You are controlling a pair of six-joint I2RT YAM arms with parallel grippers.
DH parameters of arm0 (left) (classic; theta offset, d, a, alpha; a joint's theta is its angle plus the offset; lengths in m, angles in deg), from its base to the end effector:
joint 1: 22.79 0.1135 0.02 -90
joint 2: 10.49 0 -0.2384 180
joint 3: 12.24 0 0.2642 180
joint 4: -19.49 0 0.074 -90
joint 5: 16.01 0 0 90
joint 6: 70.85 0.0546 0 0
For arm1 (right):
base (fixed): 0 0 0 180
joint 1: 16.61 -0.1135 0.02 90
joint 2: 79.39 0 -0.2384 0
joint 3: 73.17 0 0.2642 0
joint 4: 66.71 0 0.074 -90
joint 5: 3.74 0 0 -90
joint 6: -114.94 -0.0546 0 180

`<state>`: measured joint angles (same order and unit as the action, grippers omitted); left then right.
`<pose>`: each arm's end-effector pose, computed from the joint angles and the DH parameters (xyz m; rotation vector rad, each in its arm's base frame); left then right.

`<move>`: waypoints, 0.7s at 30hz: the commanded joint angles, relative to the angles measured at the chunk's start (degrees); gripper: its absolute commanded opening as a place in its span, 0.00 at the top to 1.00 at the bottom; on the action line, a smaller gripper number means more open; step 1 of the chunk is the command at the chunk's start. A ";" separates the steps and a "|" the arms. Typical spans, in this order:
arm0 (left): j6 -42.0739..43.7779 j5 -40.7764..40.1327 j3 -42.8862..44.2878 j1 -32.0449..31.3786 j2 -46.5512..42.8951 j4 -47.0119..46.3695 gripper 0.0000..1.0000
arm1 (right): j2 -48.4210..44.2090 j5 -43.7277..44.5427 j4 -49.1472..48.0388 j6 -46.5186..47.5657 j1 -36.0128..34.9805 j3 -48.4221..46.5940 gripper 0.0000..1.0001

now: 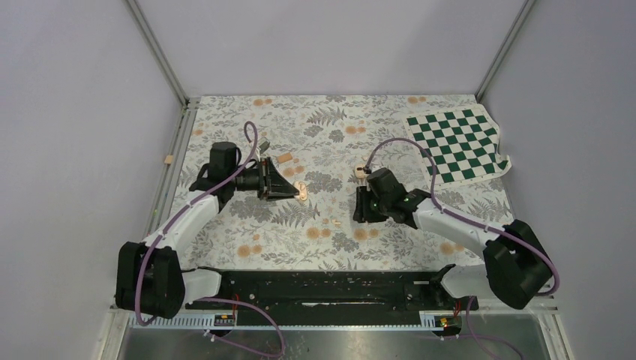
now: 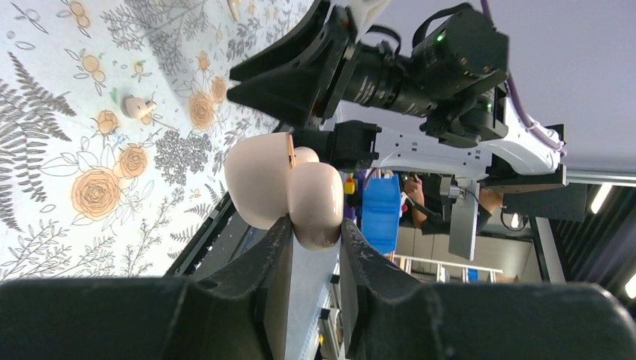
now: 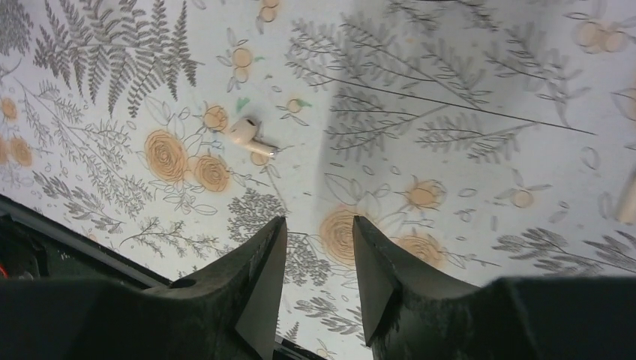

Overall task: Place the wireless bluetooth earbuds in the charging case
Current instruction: Pick up the earbud from the center of the board.

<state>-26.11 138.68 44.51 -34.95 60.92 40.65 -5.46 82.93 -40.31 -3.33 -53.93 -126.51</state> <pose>0.2619 -0.1069 0.2156 0.0567 2.3248 -1.7724 0.2279 0.1777 0.1557 -0.2237 2.4669 0.5891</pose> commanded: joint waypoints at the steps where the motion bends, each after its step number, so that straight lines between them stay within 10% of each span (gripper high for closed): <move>1: -0.14 2.42 -1.17 2.61 -3.83 -0.50 1.00 | 4.51 0.33 -2.27 0.50 -4.71 -5.49 0.54; 21: -1.62 3.36 -3.17 3.95 -4.37 -3.77 1.00 | 24.81 3.07 1.69 0.63 -10.31 -20.94 0.50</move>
<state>-27.81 139.77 41.67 -31.52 57.80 39.76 17.25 84.24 -40.44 -3.79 -63.59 -144.65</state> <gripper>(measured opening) 0.247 0.503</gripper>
